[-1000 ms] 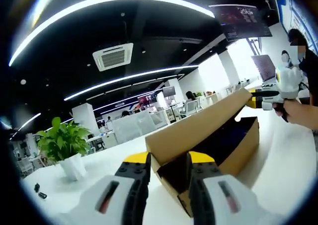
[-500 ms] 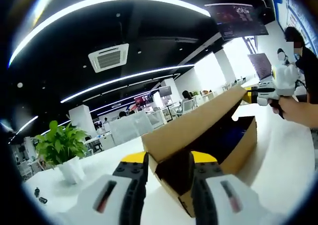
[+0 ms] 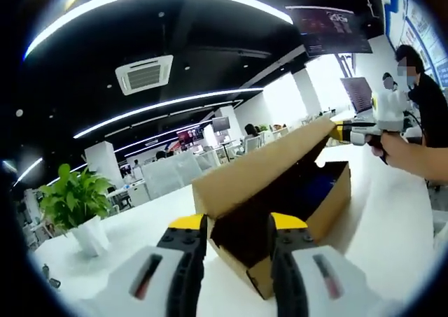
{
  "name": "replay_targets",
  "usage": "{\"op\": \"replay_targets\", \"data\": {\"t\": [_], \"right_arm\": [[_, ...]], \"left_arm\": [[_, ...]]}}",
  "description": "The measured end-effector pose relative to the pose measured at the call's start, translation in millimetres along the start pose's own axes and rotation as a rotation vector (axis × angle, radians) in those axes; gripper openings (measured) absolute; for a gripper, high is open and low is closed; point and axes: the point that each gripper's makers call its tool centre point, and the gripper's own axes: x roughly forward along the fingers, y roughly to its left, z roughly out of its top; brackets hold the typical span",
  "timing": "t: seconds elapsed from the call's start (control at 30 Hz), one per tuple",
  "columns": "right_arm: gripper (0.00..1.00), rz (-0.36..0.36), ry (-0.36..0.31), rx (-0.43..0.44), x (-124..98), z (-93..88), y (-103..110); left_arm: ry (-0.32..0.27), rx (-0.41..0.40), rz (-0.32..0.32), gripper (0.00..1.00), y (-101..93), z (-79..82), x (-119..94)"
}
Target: Operate the shoe box by opening the lid, removing the specified soft item, and placing it in the target area until the item is outside and the box remains undamaged.
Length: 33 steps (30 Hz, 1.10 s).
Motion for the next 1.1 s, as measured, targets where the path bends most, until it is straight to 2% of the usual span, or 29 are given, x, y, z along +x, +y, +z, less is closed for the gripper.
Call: {"op": "replay_targets", "data": {"t": [0.43,0.47,0.53,0.63,0.67,0.7,0.77,0.83,0.93,1.03,1.07,1.1], "right_arm": [[0.01,-0.006,0.004,0.003,2,1.3,0],[0.01,-0.006,0.004,0.005,2,1.4,0],[0.01,-0.005,0.005,0.004,2,1.3,0],[0.01,-0.005,0.007,0.002,1,1.1,0],[0.01,-0.004,0.008,0.001,1,1.1,0],[0.01,-0.003,0.009,0.004,1,1.3,0],[0.01,-0.001,0.013,0.004,2,1.9,0],[0.02,0.000,0.017,0.010,3,2.3,-1],[0.02,0.004,0.026,0.024,5,3.1,-2],[0.02,0.008,0.041,0.036,7,4.2,-3],[0.02,0.009,0.046,0.038,7,4.9,-3],[0.02,0.009,0.051,0.041,8,5.2,-3]], "left_arm": [[0.044,0.048,-0.058,0.35,-8.8,-8.6,-6],[0.057,0.060,-0.075,0.35,-11.1,-10.7,-6],[0.127,0.135,-0.180,0.34,-22.8,-20.8,-9],[0.165,0.151,-0.210,0.33,-19.3,-23.9,-9],[0.172,0.154,-0.248,0.32,-22.2,-25.1,-9],[0.194,0.131,-0.331,0.31,-27.5,-27.1,-11],[0.198,0.144,-0.404,0.24,-30.6,-28.0,-12],[0.175,0.068,-0.400,0.23,-30.0,-23.8,-8],[0.160,-0.026,-0.461,0.26,-33.5,-21.0,-5],[0.182,0.058,-0.489,0.25,-34.3,-22.4,-6],[0.163,0.089,-0.509,0.24,-37.8,-18.3,-7],[0.157,0.077,-0.511,0.24,-39.1,-15.4,-7]]}}
